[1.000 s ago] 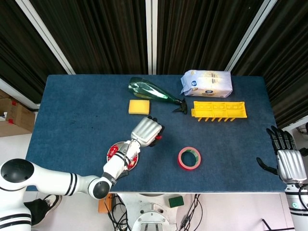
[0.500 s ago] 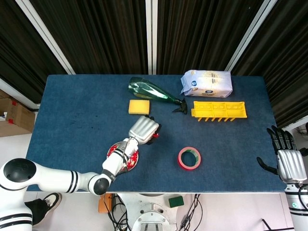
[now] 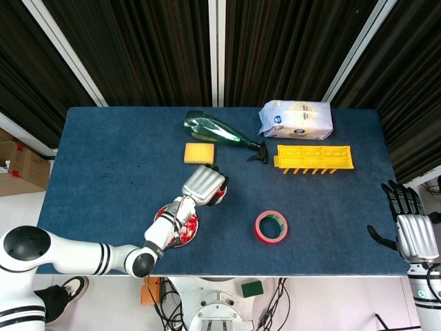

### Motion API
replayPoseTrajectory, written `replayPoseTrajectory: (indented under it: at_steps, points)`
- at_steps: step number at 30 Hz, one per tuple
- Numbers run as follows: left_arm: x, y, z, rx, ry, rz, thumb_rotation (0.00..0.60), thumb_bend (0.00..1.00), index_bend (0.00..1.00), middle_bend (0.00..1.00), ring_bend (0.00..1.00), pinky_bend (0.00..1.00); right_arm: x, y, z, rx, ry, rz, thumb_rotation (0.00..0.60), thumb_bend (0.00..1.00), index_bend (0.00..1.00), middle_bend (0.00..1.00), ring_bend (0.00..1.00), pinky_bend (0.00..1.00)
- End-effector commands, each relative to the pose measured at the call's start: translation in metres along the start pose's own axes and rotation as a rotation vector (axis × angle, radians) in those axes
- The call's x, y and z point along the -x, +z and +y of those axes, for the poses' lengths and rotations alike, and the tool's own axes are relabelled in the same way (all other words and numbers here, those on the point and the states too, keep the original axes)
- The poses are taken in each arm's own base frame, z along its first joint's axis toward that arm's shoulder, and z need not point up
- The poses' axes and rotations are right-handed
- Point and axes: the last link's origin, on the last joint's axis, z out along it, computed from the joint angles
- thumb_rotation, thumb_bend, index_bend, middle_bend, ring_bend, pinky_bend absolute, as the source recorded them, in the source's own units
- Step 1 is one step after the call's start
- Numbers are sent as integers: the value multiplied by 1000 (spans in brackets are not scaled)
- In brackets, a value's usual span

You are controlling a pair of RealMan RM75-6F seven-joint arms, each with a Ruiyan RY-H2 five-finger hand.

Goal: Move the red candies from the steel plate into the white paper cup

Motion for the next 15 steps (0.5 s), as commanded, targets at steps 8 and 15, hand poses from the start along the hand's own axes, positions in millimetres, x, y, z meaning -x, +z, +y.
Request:
replayPoseTrajectory:
  at_steps: [8,15]
  points:
    - [-5,-5,-2,2,2,15,600,365,429,409,248,316,0,0,0,0,1,-3,600,233,0,13,0,0]
    - [-17,-28,-10,-6,6,60,600,365,423,394,247,319,0,0,0,0,3,-2,600,233,0,14,0,0]
